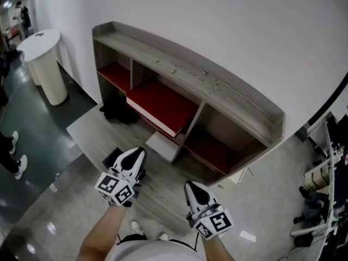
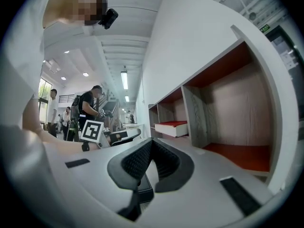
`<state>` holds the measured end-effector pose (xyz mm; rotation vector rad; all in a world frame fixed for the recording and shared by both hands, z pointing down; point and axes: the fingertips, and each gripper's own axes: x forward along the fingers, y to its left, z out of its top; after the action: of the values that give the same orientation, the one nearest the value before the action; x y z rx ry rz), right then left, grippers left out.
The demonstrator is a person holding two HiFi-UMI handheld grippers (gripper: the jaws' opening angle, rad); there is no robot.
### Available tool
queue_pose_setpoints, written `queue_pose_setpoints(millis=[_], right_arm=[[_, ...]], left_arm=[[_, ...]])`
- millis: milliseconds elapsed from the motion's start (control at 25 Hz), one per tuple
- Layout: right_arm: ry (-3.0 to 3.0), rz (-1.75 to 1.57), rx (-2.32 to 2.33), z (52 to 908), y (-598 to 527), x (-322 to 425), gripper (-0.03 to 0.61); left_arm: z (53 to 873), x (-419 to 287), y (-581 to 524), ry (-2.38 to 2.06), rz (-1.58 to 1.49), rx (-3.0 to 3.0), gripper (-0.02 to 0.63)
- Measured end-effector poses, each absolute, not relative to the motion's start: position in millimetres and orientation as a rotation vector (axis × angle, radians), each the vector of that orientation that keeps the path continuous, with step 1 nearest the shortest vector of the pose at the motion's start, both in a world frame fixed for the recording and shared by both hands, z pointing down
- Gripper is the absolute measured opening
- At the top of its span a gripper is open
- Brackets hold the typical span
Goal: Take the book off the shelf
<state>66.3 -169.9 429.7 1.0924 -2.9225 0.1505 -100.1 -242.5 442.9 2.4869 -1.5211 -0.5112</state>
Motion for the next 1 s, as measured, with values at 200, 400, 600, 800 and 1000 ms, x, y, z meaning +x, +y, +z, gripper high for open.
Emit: queue_pose_setpoints(millis=[200,400,600,800,1000], right_arm=[[-2.891,0.148,1.140,430.2,-168.7,69.9,0.023],[-2.862,0.154,1.186,433.2,-165.4,76.3,0.023],[-2.838,0.167,1.220,438.0,-161.9,78.8,0.023],[-2.819,0.173,1.240,439.2,-160.4,78.1,0.023],[-2.797,0.172,1.261,440.6,-158.3,79.1,0.023]], left_arm=[[443.7,-100.6,-276.0,-1.400,-0.601,2.409,0.107],[451.2,-94.6,-303.6,-1.278,-0.657,2.318,0.207],[458.6,-97.9,-325.6,-1.211,-0.740,2.201,0.299],[465.3,-100.4,-344.8,-1.177,-0.770,2.121,0.388],[468.5,-101.4,-362.0,-1.180,-0.798,2.039,0.422]])
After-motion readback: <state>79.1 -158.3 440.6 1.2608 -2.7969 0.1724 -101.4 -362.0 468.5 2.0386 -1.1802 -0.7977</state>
